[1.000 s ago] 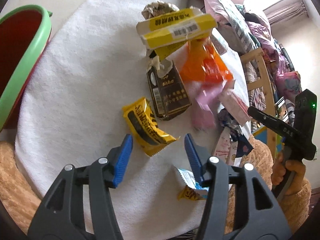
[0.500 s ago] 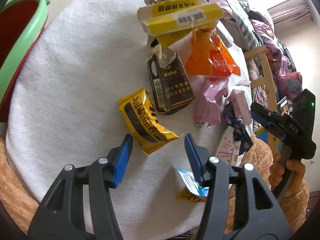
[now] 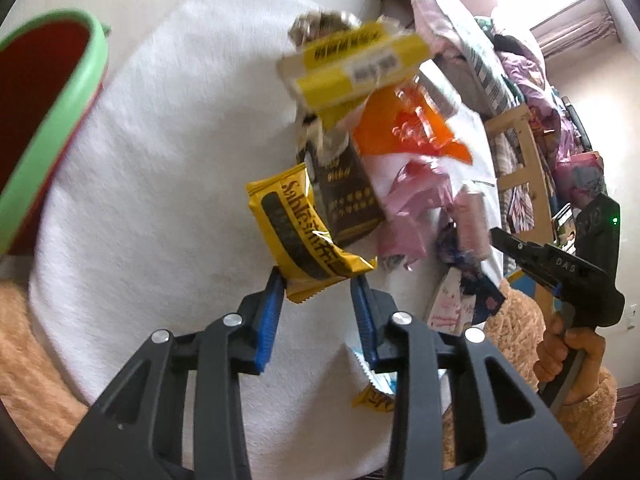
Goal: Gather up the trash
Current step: 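Lift the yellow wrapper with the left tool while the right tool grasps a pink strawberry carton, then release the yellow wrapper into the red bin with the left tool while the right tool drops the pink carton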
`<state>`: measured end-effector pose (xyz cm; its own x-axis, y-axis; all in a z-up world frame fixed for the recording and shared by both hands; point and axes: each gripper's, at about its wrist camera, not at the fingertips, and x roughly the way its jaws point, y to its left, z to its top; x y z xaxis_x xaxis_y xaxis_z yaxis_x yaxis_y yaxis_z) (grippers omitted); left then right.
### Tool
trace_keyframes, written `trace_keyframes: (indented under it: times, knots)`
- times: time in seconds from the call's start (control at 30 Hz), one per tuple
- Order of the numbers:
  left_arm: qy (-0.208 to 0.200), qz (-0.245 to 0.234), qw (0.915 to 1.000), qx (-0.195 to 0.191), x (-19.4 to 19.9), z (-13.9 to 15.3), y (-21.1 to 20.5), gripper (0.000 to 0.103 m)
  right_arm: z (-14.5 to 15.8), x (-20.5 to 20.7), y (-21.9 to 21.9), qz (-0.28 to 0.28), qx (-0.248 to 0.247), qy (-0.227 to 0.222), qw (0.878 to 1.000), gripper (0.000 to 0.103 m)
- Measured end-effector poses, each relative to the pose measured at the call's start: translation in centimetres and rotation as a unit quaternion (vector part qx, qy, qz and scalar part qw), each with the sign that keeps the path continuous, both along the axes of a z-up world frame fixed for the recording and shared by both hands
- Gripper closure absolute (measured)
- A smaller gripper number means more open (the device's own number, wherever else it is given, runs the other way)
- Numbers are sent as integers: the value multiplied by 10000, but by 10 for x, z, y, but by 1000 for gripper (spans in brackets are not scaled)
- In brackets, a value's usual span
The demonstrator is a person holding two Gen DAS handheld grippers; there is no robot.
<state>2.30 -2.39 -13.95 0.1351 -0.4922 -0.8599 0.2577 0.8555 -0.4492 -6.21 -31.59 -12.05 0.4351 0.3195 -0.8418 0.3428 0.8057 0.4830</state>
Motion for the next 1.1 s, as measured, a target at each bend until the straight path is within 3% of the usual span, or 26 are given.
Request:
trace_keyframes:
  times: [0.13,0.17,0.23,0.33,0.43,0.53,0.6,0.63,0.7,0.8,1.1]
  knots:
    - [-238,19,9997,1,1,12,3,70,7,-1,0,2,4,-110,9999,100]
    - [-241,20,9997,0,2,12,4,70,7,-1,-1,-47,-2,-76,10000,94]
    - [-226,36,9997,-6,3,12,4,70,3,0,-3,-143,78,-16,9999,52]
    - [-221,30,9997,15,2,11,4,70,3,4,0,-148,41,-30,9999,45]
    - [-203,22,9998,20,2,11,3,70,2,10,12,71,-216,27,9997,28]
    - [-214,-25,9998,10,2,11,1,70,-10,17,20,217,-401,220,9987,28]
    - [-228,-52,9997,15,0,12,0,70,-22,18,19,173,-270,377,9988,28]
    - [-236,-58,9997,21,0,12,0,70,-26,16,18,140,-141,400,9990,38]
    - [-233,-43,9997,26,0,11,1,70,-24,13,17,138,-152,343,9992,45]
    - [-226,15,9997,25,0,11,4,70,-10,9,16,146,-292,143,9994,51]
    - [-559,222,9982,67,7,29,20,70,49,7,31,228,-460,-605,9968,51]
